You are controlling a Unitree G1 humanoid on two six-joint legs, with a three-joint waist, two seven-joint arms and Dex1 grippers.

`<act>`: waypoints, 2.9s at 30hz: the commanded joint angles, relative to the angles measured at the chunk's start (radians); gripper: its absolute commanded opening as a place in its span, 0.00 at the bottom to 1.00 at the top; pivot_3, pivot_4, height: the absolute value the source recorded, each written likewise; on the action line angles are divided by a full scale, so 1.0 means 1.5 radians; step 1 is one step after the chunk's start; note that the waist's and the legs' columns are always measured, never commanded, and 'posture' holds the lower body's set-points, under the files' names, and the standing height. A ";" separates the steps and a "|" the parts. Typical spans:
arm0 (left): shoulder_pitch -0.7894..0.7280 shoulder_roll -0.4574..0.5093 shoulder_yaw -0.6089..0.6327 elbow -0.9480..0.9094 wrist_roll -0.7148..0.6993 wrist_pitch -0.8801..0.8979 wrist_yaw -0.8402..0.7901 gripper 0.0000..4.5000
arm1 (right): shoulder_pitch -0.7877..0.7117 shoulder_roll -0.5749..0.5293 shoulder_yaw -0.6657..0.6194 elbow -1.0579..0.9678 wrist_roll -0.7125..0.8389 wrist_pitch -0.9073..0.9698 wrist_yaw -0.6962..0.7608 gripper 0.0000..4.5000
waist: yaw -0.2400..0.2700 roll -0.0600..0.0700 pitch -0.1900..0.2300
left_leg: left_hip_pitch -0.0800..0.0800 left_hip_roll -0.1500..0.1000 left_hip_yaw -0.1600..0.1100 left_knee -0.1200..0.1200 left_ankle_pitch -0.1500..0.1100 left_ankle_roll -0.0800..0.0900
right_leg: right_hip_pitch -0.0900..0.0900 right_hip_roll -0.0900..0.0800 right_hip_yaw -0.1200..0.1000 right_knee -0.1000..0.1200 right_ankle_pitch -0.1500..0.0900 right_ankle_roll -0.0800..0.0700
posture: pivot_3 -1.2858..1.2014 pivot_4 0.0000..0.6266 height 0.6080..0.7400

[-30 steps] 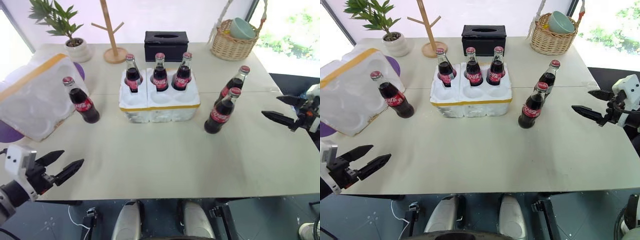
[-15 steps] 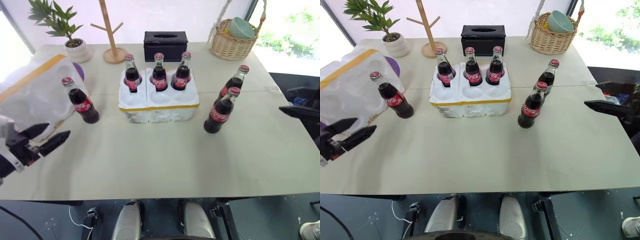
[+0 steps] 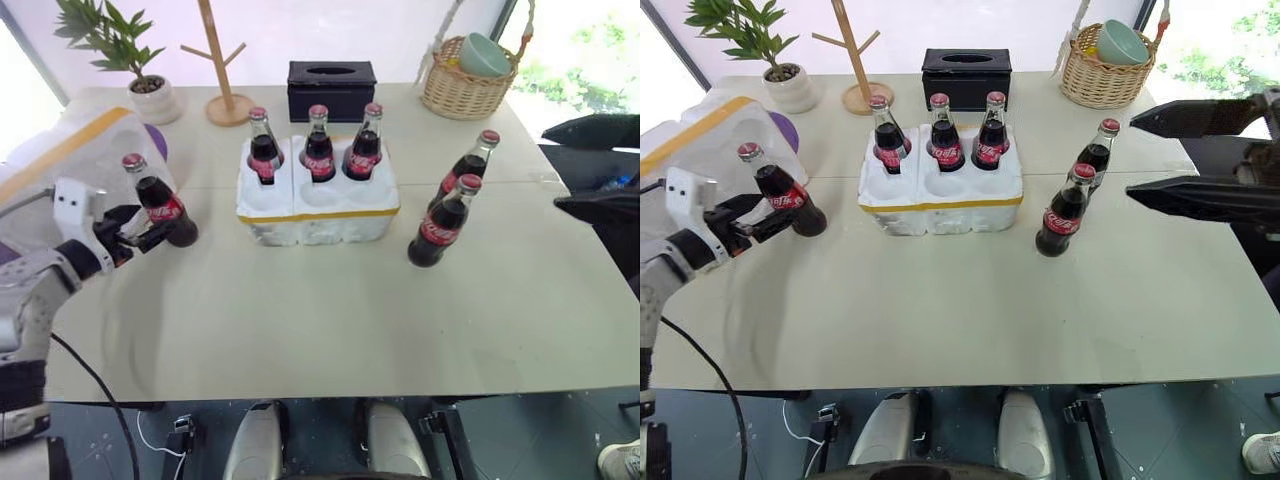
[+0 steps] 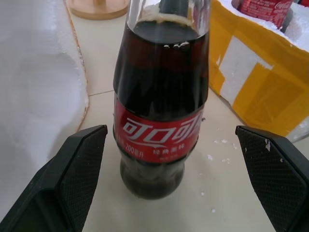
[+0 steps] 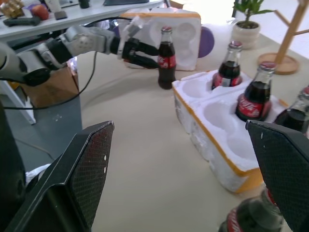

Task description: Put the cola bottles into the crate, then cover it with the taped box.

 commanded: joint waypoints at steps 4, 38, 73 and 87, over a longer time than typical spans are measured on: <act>-0.104 -0.022 -0.037 0.113 0.064 -0.073 -0.014 0.99 | -0.046 -0.001 0.019 -0.037 0.045 -0.005 -0.050 1.00 | 0.001 0.000 0.000 | 0.000 0.000 0.000 0.001 0.000 0.000 | 0.000 0.000 0.000 0.001 0.000 0.000 | 0.52 0.24 0.97; -0.501 -0.061 -0.153 0.191 0.028 0.059 -0.245 0.63 | -0.040 0.053 0.088 -0.028 -0.021 -0.071 -0.125 1.00 | 0.017 -0.005 0.002 | -0.011 -0.001 -0.001 0.010 0.000 0.000 | -0.009 0.000 0.000 0.008 0.001 0.003 | 0.52 0.24 0.97; -0.425 -0.117 -0.223 0.213 0.151 -0.022 -0.333 0.99 | 0.087 0.091 0.057 -0.030 -0.089 -0.120 -0.169 1.00 | 0.013 -0.005 0.003 | -0.012 0.000 -0.001 0.010 0.000 0.000 | -0.011 0.000 0.001 0.009 0.002 0.003 | 0.52 0.24 0.97; -0.296 0.138 -0.069 -0.160 -0.125 0.292 -0.431 0.99 | 0.366 0.149 -0.178 -0.064 -0.145 -0.083 -0.178 1.00 | 0.015 -0.005 0.002 | -0.008 0.000 -0.001 0.010 0.000 0.000 | -0.007 0.000 0.001 0.008 0.001 0.003 | 0.52 0.24 0.97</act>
